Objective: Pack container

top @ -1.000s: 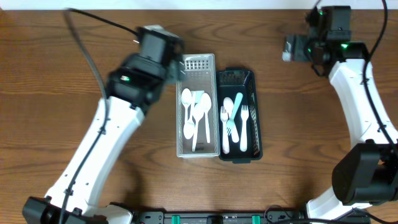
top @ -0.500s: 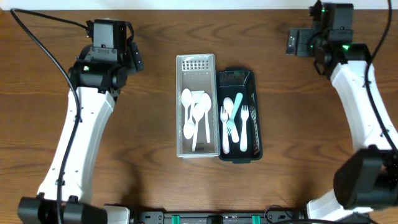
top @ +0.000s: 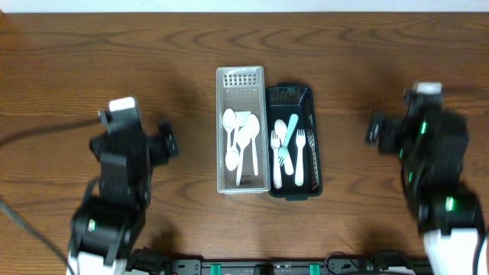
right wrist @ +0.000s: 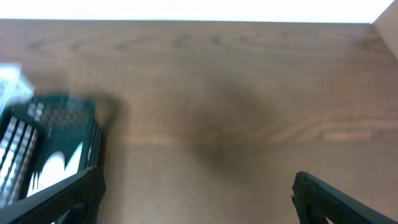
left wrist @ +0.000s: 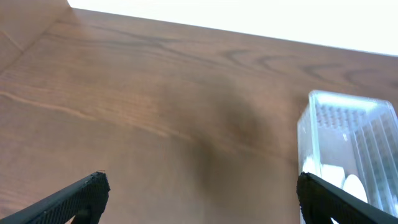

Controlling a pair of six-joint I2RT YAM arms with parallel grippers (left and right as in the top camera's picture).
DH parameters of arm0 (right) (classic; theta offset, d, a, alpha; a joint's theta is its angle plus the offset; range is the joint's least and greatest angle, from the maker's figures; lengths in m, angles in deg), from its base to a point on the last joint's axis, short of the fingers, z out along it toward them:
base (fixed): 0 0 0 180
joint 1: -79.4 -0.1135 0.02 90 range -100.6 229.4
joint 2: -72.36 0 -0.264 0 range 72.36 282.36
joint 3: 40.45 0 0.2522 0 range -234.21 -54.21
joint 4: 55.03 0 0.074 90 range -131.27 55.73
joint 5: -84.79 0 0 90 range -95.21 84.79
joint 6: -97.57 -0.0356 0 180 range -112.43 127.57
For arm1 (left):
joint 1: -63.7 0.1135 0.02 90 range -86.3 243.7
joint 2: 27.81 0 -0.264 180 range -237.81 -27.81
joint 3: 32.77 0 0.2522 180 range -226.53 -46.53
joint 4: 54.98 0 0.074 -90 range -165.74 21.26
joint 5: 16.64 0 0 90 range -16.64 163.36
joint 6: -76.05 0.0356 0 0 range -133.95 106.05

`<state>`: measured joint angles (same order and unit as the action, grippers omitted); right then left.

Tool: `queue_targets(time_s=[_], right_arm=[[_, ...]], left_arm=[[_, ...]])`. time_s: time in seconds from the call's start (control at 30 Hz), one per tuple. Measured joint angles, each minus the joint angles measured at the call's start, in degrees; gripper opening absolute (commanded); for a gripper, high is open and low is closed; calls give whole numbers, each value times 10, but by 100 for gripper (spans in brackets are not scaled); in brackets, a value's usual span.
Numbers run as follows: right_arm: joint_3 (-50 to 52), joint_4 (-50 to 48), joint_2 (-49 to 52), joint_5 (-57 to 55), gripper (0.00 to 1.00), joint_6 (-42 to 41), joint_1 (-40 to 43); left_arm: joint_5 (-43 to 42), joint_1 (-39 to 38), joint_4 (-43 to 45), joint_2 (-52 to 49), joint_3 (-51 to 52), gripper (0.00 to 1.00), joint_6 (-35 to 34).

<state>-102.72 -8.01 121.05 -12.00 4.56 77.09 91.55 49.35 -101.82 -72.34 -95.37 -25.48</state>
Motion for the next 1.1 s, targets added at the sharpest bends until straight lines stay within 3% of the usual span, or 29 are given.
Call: queue_targets(time_s=[0.2, 0.37, 0.7, 1.1], right_arm=[[116, 78, -249, -19, 99, 0, -30], [139, 158, -355, -24, 99, 0, -30], [142, 275, -376, -25, 99, 0, -30], [143, 278, -376, -25, 99, 0, -30]], left_arm=[[1, -11, -50, 153, 78, 98, 0], [0, -11, -85, 199, 83, 98, 0], [0, -11, -138, 199, 84, 98, 0], [0, -11, -144, 199, 84, 98, 0]])
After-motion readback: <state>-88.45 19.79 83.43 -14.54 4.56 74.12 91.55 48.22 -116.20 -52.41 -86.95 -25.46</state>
